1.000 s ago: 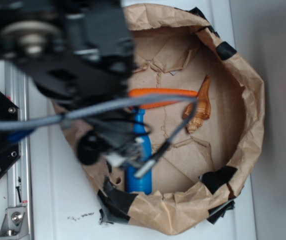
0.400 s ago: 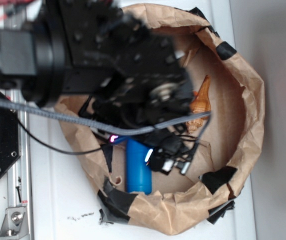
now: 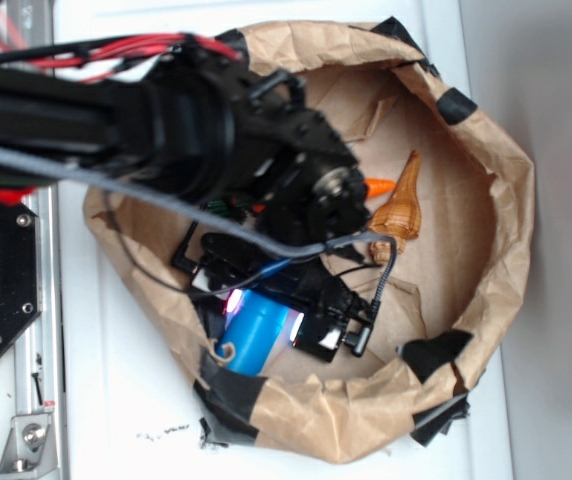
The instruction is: Grab the blue bottle.
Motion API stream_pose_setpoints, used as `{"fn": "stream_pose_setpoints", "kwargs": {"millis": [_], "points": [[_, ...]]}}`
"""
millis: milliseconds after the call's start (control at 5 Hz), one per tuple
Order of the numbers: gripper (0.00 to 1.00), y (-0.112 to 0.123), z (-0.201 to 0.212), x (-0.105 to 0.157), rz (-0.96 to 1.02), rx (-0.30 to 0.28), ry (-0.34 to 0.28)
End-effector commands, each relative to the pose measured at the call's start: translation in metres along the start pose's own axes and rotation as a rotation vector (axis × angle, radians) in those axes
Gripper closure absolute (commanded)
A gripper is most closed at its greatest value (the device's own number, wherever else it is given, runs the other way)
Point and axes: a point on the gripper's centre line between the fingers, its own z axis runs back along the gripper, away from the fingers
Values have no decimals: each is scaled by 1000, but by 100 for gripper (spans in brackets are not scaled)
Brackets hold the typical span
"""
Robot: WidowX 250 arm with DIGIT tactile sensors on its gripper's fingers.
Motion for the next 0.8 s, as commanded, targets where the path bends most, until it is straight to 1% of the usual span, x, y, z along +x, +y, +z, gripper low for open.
{"fn": "stream_pose_setpoints", "kwargs": {"millis": [0, 200, 400, 600], "points": [[100, 12, 52, 11, -188, 107, -13], [100, 7, 115, 27, -336, 68, -70], [100, 3, 178, 29, -470, 75, -204], [100, 6, 208, 10, -479, 102, -477]]}}
